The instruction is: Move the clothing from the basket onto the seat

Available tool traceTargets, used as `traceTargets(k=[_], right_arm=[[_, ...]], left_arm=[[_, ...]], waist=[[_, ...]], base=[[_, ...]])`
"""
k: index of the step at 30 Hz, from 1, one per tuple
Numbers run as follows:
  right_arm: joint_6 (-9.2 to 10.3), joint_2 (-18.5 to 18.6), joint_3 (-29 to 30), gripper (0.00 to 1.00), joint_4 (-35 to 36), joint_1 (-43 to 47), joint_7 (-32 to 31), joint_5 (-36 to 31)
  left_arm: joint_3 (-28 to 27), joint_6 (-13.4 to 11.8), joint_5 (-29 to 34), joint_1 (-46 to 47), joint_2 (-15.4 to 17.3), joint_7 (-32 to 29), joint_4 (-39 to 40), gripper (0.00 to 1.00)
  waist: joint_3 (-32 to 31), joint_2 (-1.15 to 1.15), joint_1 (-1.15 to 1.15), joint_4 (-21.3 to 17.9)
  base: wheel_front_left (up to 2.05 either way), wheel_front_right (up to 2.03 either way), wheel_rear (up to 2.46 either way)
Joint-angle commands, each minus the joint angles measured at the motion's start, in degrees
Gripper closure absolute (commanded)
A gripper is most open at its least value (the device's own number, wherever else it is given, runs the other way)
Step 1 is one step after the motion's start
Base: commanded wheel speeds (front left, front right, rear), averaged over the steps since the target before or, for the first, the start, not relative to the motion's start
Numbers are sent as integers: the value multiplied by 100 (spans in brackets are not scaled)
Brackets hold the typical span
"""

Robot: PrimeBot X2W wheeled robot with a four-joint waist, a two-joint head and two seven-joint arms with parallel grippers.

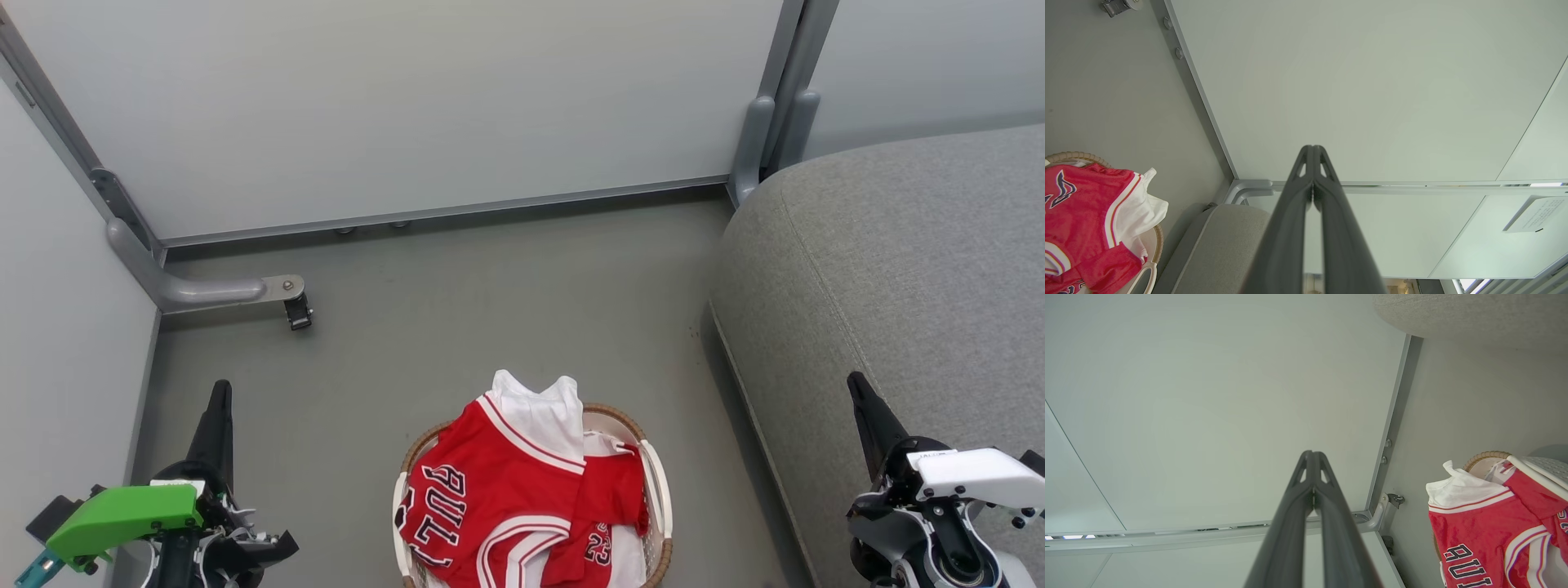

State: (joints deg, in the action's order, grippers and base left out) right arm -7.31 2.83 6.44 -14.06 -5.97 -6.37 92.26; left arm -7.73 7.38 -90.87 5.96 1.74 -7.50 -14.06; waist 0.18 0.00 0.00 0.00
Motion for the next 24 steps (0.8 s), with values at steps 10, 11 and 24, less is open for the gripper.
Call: traceTargets(k=[10,11,24], right_arm=[[-36,18,6,100,12,-48,-16,-7],[-36,18,6,100,12,-48,-16,-7],[-36,18,6,100,12,-48,-16,-7]], left_arm=[[-7,23,-47,76,43,5,7,100],[-7,23,-47,76,43,5,7,100],[-7,24,-48,76,43,5,7,100]], waist=[[0,0,0,0],[0,0,0,0],[0,0,0,0]], base=[[0,0,0],[0,0,0],[0,0,0]])
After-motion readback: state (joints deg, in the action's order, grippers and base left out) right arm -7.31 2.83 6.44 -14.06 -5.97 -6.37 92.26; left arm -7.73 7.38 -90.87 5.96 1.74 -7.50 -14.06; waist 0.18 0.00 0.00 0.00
